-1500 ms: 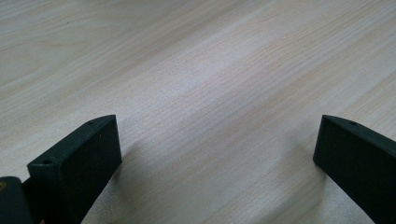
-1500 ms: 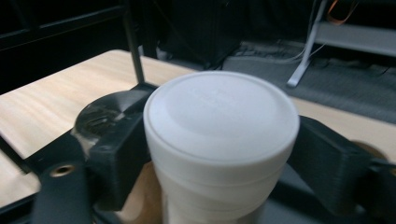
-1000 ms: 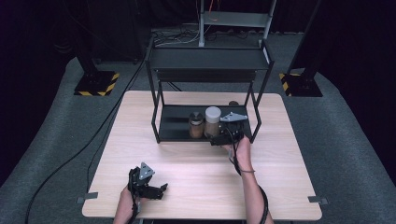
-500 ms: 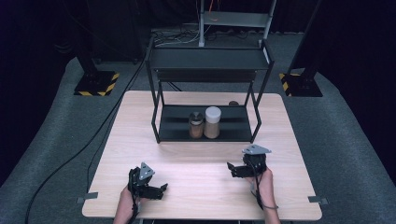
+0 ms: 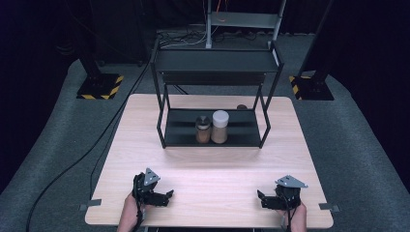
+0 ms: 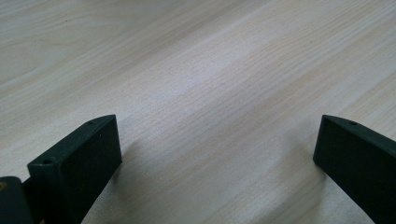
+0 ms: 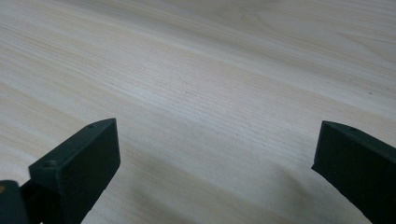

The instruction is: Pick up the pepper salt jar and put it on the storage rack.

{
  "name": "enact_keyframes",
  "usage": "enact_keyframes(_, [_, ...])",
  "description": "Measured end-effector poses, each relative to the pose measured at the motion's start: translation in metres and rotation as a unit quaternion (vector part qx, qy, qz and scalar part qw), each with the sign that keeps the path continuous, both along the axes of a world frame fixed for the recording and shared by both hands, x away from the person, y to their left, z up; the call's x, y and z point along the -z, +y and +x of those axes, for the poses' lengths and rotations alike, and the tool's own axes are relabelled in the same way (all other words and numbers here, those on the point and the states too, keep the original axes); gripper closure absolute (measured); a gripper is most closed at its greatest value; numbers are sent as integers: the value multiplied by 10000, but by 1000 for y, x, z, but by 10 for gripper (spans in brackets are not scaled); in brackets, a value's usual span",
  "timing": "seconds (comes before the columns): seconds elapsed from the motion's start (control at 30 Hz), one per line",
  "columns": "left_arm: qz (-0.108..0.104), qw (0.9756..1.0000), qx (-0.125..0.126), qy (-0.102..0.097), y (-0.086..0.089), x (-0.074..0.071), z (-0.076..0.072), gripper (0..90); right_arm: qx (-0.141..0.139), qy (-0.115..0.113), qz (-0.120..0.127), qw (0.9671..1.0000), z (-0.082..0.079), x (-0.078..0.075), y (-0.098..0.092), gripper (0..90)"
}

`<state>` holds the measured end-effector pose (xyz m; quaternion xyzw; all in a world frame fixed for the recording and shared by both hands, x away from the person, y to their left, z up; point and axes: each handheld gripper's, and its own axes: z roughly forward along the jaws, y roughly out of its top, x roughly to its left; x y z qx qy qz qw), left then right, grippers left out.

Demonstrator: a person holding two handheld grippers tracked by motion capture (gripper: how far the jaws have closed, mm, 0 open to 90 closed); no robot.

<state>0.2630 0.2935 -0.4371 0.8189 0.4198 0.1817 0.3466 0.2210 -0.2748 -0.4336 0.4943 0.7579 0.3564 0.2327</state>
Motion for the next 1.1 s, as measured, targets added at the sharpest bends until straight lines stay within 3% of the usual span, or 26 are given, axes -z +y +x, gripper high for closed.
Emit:
enact_keyframes(0.3, [-10,10000,15,11,0,0,1,2,-3,-70,59,10000,-4,5,-2,0])
enact_keyframes(0.5, [-9,10000,13,6,0,0,0,2,-113,31,-75,9999,0,3,1,0])
enact_keyframes(1.1, [25,10000,14,-33,-1,0,-1,2,-93,115,-47,9999,5,2,0,0])
